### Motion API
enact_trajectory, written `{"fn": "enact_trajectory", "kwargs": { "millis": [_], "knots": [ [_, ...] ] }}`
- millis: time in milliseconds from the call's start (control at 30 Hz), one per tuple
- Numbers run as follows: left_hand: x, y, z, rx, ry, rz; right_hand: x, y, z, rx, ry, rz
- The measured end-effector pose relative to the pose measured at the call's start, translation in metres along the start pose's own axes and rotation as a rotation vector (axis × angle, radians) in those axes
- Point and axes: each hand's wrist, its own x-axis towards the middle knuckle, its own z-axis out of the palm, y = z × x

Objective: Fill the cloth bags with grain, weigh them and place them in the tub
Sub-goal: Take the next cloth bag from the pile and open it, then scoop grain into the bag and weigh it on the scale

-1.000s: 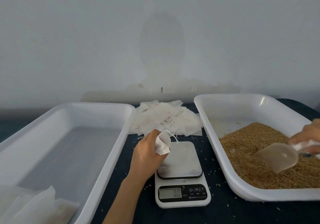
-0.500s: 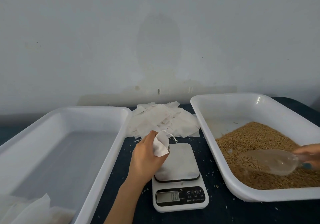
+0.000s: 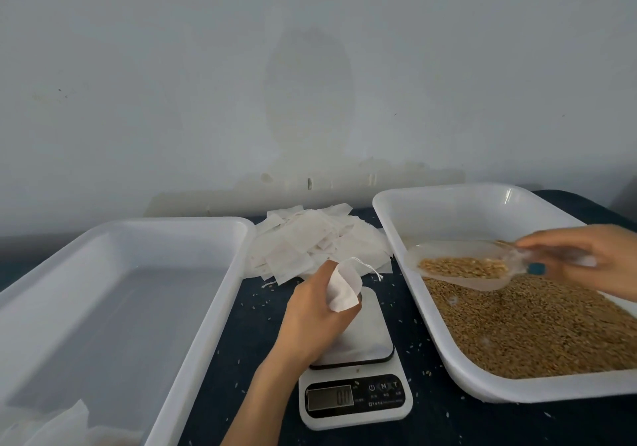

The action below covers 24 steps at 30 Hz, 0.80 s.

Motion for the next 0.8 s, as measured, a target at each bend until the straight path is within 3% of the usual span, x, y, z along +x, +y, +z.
{"fn": "enact_trajectory", "kwargs": {
  "millis": [133,600,800],
  "knots": [
    [-0.003,0.001,0.003,0.032,-0.008,-0.003,0.017,-0.039,-0.023,0.138,-0.137,-0.048],
    [-0.009,-0.001,-0.001,-0.073,-0.002,-0.024,0.039,-0.073,-0.056,-0.412,-0.102,-0.159],
    [-0.008,0.0,0.003,-0.102,0.0,0.015,0.052,-0.09,-0.069,-0.514,-0.126,-0.223]
  ]
}}
